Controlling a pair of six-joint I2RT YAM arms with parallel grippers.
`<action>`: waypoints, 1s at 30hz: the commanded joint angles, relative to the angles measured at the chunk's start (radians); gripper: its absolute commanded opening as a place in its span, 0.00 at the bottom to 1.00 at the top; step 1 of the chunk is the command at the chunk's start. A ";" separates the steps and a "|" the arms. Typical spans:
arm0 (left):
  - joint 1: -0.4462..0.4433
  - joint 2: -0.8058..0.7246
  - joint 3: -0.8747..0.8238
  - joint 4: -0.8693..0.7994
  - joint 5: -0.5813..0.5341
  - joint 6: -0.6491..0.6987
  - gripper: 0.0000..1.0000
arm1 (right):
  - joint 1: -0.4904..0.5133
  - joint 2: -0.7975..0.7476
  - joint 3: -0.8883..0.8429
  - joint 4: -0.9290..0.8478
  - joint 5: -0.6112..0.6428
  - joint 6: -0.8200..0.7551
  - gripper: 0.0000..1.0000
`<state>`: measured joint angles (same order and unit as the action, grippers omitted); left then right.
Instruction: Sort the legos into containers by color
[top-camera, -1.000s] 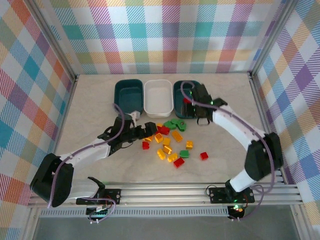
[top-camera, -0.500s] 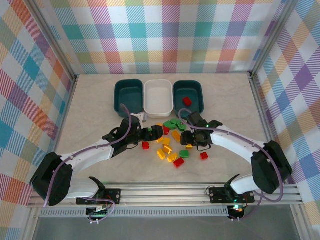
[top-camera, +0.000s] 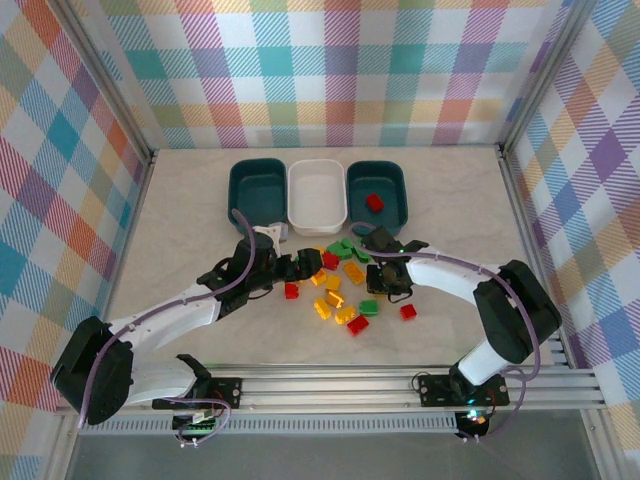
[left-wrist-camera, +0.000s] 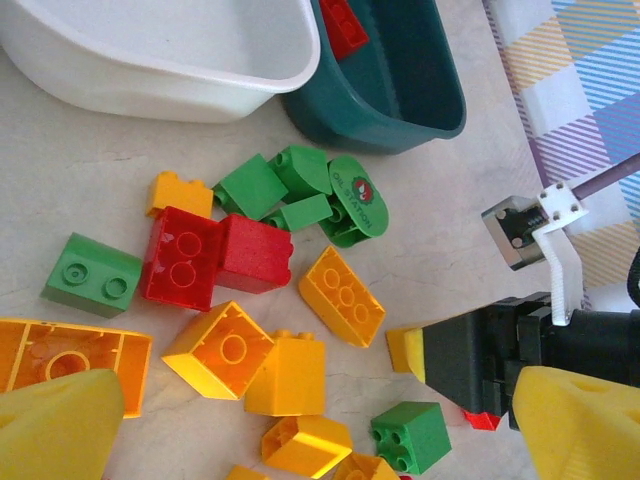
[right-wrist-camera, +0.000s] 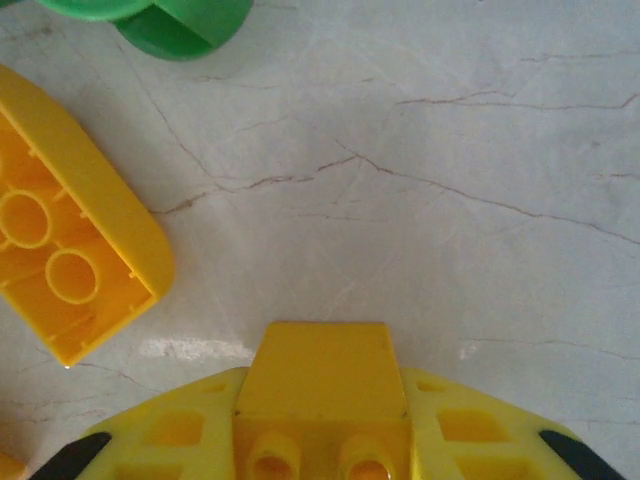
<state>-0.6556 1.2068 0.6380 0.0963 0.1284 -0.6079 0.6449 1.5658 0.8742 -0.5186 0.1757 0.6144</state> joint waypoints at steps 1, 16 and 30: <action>0.017 -0.007 -0.014 -0.024 -0.020 0.023 1.00 | 0.006 -0.036 0.009 -0.012 0.049 -0.006 0.28; 0.332 0.013 -0.047 0.042 0.232 -0.171 1.00 | -0.002 0.176 0.503 0.109 0.032 -0.172 0.25; 0.355 0.000 -0.062 -0.021 0.244 -0.159 1.00 | -0.004 0.673 1.076 0.010 0.013 -0.296 0.28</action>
<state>-0.3103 1.2217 0.5846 0.0925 0.3519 -0.7670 0.6426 2.1971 1.8732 -0.4492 0.2005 0.3645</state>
